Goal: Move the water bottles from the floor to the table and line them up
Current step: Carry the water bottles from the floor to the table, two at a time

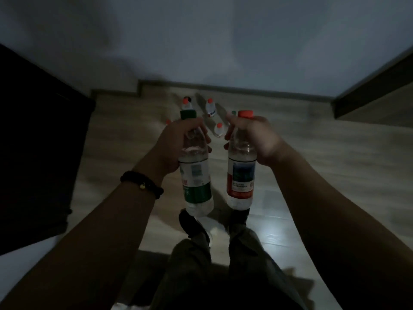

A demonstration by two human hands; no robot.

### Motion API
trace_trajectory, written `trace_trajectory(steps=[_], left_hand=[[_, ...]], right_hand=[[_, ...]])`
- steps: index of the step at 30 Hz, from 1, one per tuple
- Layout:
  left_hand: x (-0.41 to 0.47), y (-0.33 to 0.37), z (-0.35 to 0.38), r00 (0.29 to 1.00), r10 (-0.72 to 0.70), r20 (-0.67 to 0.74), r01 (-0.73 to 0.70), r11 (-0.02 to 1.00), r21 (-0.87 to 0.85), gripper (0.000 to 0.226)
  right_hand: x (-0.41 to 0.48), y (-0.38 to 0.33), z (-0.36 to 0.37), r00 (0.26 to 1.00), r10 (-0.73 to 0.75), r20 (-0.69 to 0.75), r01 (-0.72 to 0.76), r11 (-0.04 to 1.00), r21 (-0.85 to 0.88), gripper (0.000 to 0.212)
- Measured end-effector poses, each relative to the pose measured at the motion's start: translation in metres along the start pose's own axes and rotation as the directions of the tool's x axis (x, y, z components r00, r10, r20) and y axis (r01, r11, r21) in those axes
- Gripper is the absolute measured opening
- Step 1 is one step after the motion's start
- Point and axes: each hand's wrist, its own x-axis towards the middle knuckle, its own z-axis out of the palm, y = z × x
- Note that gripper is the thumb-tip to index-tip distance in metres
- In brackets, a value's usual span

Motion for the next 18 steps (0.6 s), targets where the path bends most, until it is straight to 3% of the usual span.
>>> trace_trajectory(steps=[10,13,18], left_hand=[[-0.058,0.089,0.091,0.962,0.246,0.116,-0.268,0.926,0.266,0.037],[-0.063,0.105,0.118,0.945,0.306,0.117,-0.326,0.911,0.253,0.024],[-0.063,0.132,0.156,0.887,0.415,0.202,-0.457,0.853,0.253,0.022]], right_hand=[[-0.112,-0.091,-0.04,0.974,-0.185,-0.134,0.194,0.979,0.056,0.03],[-0.134,-0.104,-0.059,0.957,-0.231,-0.175,0.248,0.965,0.08,0.029],[-0.158,-0.116,-0.096,0.921,-0.315,-0.229,0.323,0.947,-0.006,0.018]])
